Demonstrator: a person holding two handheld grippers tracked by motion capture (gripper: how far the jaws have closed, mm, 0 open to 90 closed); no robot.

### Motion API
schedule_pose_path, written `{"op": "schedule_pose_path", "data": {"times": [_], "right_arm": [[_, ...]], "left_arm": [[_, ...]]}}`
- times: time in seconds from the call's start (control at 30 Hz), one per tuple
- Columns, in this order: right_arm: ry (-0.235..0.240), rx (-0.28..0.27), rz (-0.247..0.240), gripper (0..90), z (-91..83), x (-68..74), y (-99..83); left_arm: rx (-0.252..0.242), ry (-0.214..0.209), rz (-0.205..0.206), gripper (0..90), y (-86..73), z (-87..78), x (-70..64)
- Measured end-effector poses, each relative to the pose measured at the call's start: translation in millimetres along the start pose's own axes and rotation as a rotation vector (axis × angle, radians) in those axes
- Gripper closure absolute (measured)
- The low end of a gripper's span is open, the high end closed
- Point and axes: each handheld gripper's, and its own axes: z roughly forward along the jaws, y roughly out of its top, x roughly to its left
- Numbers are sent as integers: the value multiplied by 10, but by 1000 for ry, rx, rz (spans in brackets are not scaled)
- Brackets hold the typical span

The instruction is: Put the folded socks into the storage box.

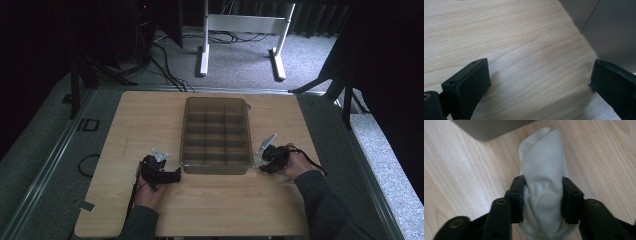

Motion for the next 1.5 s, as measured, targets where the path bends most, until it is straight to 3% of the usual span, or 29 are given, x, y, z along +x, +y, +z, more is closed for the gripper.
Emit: {"op": "schedule_pose_path", "data": {"times": [0.3, 0.6, 1.5], "right_arm": [[-2, -42, 20, 646, -87, -43, -96], [-3, -85, 32, 644, -289, -80, -145], [-7, -150, 3, 643, -668, -75, -85]], "left_arm": [[0, -1, 1, 29, 1, 0, -1], [1, 0, 1, 29, 1, 0, -2], [0, 0, 0, 29, 1, 1, -3]]}}
